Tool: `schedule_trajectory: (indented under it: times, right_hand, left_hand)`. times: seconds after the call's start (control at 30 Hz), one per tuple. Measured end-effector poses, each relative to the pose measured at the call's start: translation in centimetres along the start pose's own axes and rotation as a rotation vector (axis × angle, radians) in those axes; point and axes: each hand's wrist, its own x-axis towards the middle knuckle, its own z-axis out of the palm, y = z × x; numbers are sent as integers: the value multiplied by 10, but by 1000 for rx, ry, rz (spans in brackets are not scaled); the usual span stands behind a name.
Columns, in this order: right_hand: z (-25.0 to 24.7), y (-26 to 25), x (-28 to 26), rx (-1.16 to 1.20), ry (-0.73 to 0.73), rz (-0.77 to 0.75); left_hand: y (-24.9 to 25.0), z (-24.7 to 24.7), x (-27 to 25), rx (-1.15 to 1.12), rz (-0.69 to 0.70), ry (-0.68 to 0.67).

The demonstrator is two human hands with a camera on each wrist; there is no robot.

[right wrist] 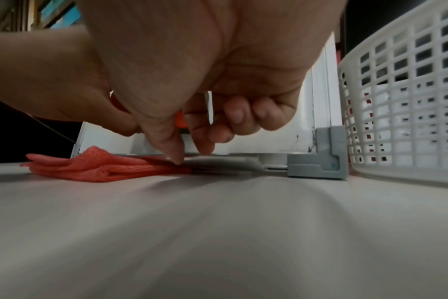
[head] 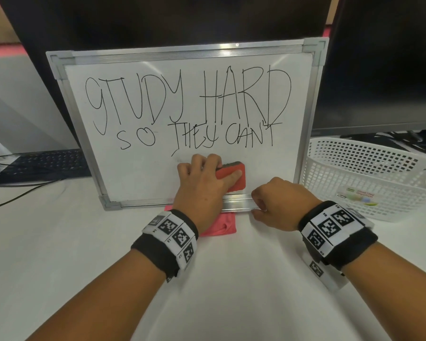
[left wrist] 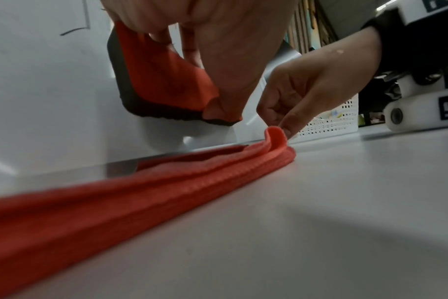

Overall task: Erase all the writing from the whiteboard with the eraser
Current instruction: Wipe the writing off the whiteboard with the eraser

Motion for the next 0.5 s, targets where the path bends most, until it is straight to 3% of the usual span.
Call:
schedule_trajectory:
  times: [0.2, 0.5]
  right_hand:
    - [1, -1, 0, -12, -2, 0]
    - [0, 0, -2, 8, 0, -3]
  left_hand:
    - [5, -3, -2, 27, -16, -43]
    - [-21, -8, -23, 164, -80, 47]
